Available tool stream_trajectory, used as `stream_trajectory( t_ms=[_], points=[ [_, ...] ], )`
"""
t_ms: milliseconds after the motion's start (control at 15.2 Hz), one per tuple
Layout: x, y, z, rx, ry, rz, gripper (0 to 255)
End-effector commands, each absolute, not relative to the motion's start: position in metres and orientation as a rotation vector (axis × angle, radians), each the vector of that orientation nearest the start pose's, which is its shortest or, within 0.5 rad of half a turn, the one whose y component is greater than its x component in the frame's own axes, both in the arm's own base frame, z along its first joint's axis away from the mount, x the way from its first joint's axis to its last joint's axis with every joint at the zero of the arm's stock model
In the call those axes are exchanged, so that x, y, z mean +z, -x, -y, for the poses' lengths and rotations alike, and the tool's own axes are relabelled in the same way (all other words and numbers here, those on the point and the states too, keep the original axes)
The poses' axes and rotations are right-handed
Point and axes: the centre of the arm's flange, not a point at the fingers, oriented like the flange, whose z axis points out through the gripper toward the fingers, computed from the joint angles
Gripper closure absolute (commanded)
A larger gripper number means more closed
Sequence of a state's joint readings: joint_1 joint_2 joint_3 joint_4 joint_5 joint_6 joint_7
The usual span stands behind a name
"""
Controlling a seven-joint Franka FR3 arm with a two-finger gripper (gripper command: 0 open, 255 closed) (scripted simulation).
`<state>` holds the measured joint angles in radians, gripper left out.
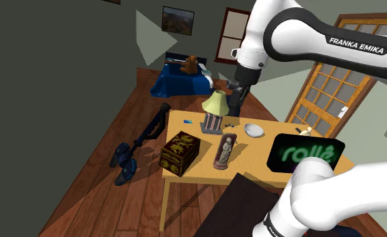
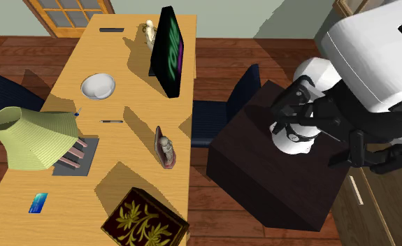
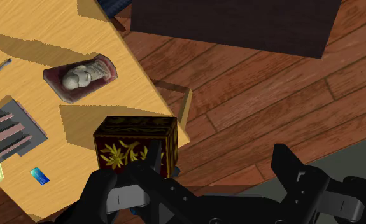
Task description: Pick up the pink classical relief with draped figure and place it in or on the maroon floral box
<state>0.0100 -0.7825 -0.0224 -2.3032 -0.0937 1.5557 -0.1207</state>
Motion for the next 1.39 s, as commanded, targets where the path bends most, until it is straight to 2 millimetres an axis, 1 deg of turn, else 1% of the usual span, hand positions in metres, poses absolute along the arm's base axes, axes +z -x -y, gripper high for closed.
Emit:
stream_trajectory(
  t_ms=[0, 1320],
  points=[
    [0.613, -0.307, 0.016, -0.048, 3.216, 0.18, 0],
    [0.43, -0.363, 0.193, 0.08, 3.234, 0.472, 0]
  ],
)
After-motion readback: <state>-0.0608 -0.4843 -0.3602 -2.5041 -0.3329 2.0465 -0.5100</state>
